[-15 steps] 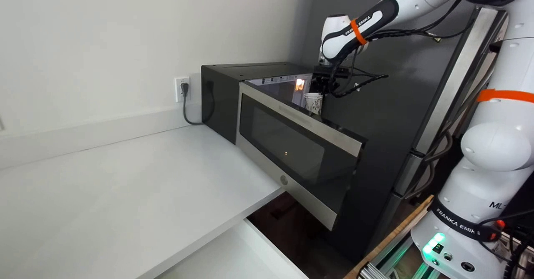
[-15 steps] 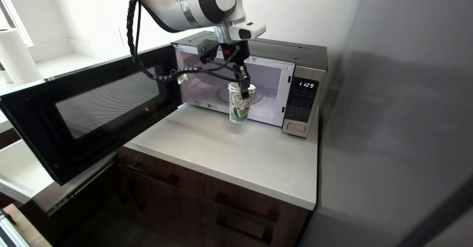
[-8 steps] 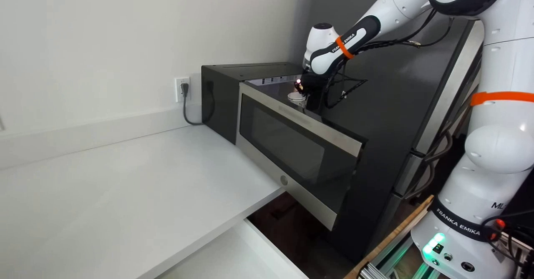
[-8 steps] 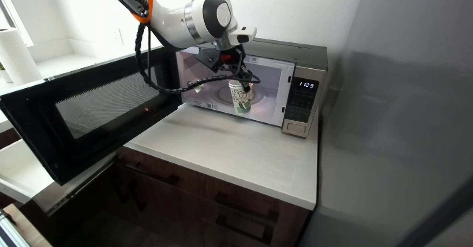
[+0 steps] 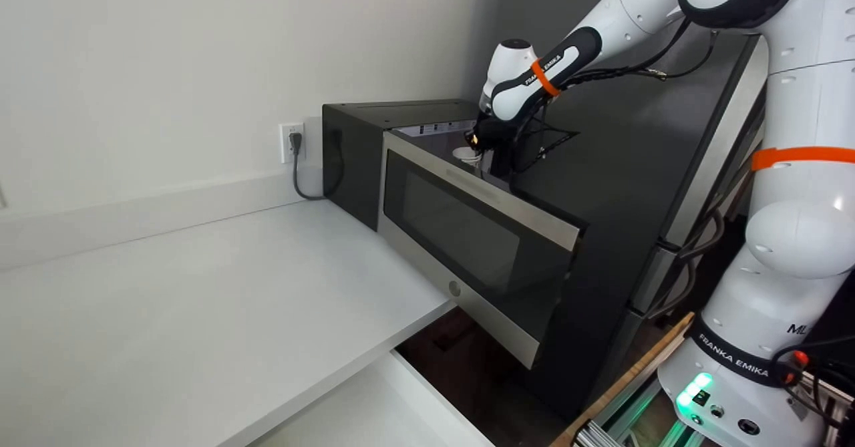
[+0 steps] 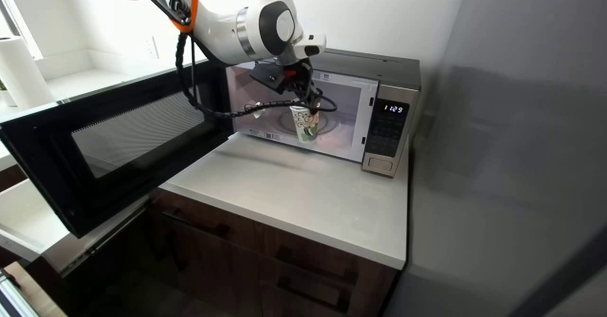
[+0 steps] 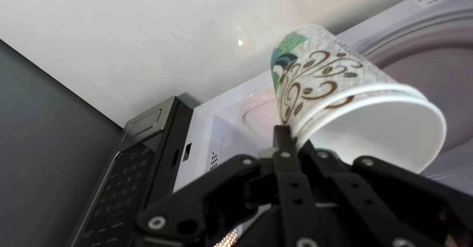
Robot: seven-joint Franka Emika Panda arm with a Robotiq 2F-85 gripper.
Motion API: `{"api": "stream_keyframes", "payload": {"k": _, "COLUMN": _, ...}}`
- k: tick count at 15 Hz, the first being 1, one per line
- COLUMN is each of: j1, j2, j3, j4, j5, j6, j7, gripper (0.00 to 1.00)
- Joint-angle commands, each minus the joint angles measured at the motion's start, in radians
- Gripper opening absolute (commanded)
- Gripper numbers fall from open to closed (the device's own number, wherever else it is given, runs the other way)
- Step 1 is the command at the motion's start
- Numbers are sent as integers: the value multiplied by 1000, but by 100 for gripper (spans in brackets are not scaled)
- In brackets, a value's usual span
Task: Put the cup in the microwave
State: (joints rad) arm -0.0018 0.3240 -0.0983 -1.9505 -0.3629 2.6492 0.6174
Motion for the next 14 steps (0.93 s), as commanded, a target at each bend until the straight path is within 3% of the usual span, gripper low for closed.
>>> {"api": "stream_keyframes", "payload": {"k": 1, "j1": 46, "j2": 42, "j3": -38, "j4": 37, "j5": -10, "j6": 39, "j7": -65, "gripper": 1}}
{"api": "stream_keyframes", "payload": {"k": 8, "j1": 55, "j2": 116, "j3": -41, "j4": 54, "j5": 41, "j6": 247, "j7": -236, "gripper": 1}}
{"api": "stream_keyframes", "payload": {"k": 14, "j1": 16, "j2": 170, "j3": 3, "j4": 59, "j5": 164, "j6": 383, "j7": -423, "gripper": 1}}
